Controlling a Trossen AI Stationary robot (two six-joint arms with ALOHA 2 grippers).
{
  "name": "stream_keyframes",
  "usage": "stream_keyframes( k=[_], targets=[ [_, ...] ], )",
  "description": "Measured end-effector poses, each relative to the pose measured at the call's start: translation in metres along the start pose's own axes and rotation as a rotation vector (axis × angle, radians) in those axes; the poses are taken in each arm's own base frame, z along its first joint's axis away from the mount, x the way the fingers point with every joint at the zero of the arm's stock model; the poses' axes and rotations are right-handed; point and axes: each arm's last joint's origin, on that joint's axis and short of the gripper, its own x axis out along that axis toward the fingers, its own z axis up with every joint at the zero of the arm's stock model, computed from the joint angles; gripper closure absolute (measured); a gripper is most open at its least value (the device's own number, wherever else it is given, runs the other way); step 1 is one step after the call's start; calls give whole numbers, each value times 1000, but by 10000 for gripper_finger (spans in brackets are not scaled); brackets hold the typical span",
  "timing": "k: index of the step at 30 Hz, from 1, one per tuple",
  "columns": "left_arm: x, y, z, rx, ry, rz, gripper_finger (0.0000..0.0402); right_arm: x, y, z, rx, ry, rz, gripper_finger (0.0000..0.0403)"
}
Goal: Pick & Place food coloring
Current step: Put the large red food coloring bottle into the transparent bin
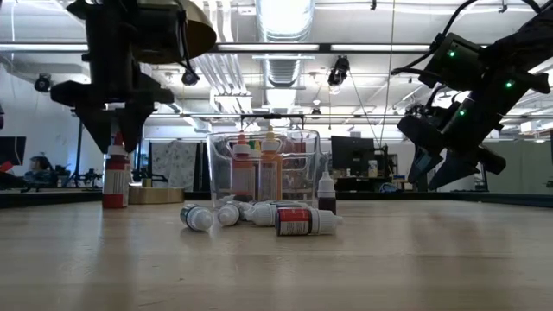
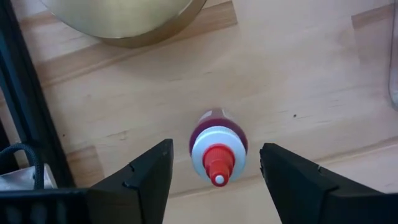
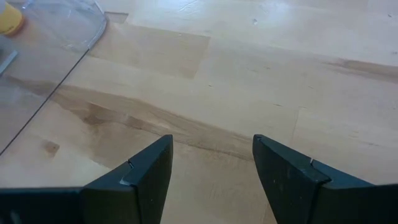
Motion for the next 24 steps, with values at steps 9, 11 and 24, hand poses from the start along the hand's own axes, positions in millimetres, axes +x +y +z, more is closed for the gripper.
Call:
stream_keyframes(
  k=[9,11,24],
  targets=[
    [7,2,-3,0,9,19,247,0,0,0,0,0,0,188],
    [7,1,-2,-3,3,13,260,0,0,0,0,0,0,188],
    [7,-3,0,2,-26,-24,277,0,0,0,0,0,0,188]
  ],
)
